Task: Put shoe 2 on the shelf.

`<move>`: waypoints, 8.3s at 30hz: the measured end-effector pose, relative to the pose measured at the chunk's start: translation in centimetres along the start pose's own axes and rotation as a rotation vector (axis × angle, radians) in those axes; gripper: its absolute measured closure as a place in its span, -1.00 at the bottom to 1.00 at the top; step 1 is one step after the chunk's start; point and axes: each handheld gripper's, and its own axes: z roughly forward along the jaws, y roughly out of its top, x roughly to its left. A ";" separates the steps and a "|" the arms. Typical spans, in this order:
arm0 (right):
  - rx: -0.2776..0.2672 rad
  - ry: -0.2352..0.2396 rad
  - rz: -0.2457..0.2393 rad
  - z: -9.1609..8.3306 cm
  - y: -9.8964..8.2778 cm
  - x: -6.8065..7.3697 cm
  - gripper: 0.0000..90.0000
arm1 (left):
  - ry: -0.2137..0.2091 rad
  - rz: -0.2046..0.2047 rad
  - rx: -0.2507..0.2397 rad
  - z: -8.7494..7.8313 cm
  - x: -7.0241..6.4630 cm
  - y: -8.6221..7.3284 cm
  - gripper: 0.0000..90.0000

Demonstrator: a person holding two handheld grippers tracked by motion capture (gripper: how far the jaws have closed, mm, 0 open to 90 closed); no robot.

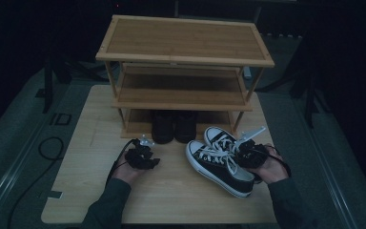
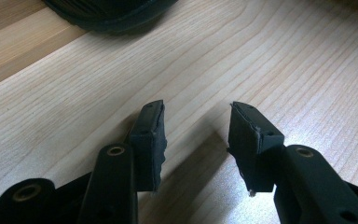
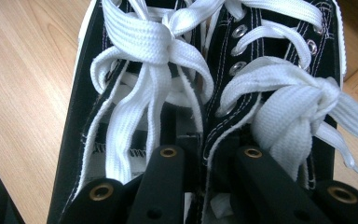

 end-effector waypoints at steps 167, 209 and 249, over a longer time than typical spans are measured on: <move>-0.383 -0.027 -0.256 -8.2 15.8 2.3 1.00 | 0.161 0.149 -0.196 -8.6 -1.8 9.1 1.00; -0.219 0.016 -0.322 -3.5 11.7 2.7 1.00 | 0.279 0.128 -0.190 -8.8 1.8 16.5 1.00; -0.324 0.075 -0.340 -2.0 14.4 3.5 1.00 | 0.297 0.125 -0.203 -8.6 1.9 16.2 1.00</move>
